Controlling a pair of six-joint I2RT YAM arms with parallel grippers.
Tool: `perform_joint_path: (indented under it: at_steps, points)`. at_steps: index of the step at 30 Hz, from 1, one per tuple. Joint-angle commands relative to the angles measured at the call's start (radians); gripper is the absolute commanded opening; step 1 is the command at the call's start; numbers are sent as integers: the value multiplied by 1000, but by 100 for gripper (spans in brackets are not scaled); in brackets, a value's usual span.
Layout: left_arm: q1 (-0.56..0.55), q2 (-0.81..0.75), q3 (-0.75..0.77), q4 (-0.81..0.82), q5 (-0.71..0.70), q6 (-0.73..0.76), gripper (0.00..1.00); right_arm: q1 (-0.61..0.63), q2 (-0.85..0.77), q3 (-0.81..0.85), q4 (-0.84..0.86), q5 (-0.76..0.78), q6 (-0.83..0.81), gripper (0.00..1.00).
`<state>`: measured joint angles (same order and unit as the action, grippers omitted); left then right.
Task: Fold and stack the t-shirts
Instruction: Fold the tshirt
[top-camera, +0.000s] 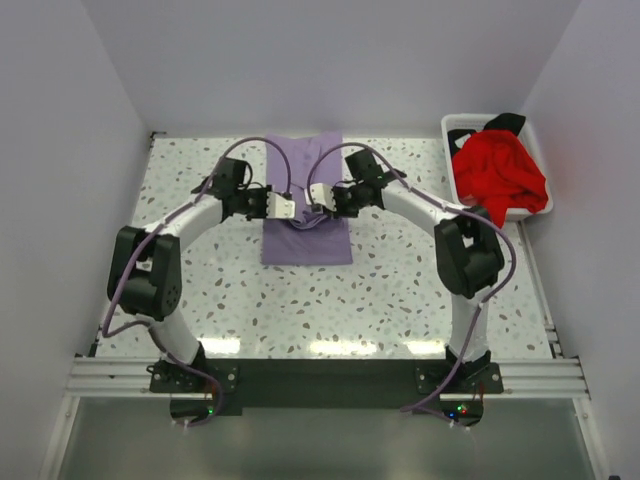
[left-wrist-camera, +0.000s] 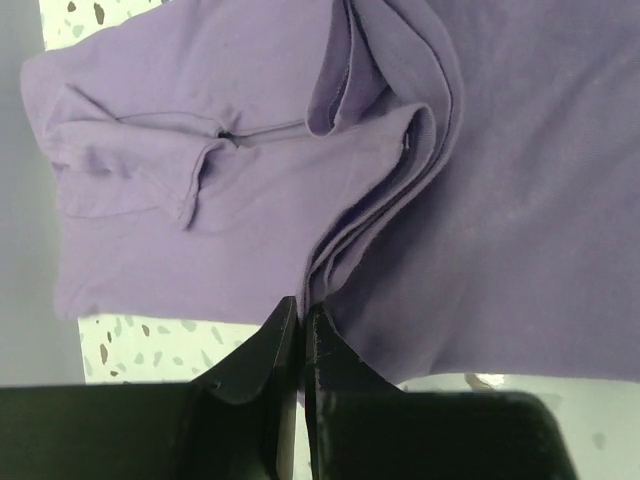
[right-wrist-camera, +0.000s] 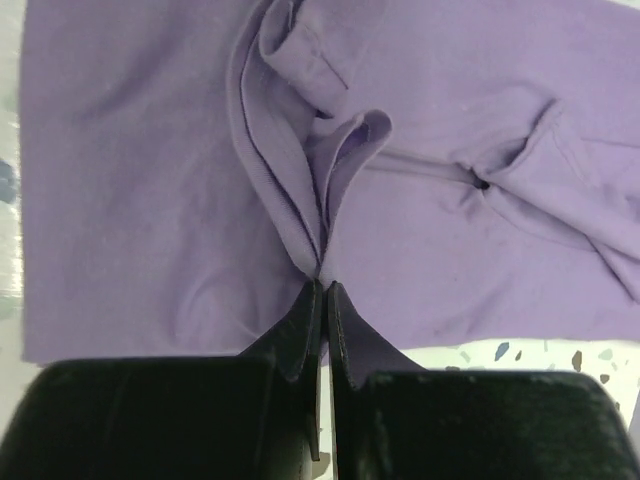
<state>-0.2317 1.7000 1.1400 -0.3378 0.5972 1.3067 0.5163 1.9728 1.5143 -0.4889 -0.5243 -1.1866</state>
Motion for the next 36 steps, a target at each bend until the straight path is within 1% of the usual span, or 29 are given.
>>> perform_joint_path:
  at_steps: [1,5,8,16,24,31,36]
  points:
    - [6,73,93,75,3,20,2,-28,66,105,-10,-83,-59,0]
    - [20,162,196,80,-10,-4,3,-56,133,164,-22,-82,-85,0]
    - [28,216,242,79,-17,-9,2,-68,175,198,-27,-85,-96,0]
    - [32,279,265,91,-33,-7,2,-81,233,261,-27,-79,-94,0]
    - [35,282,260,88,-19,6,4,-88,212,273,0,-82,-64,0]
    - [43,283,259,68,-28,23,4,-93,166,222,21,-85,-57,0]
    - [51,285,257,66,-40,26,4,-102,152,227,36,-85,-35,0]
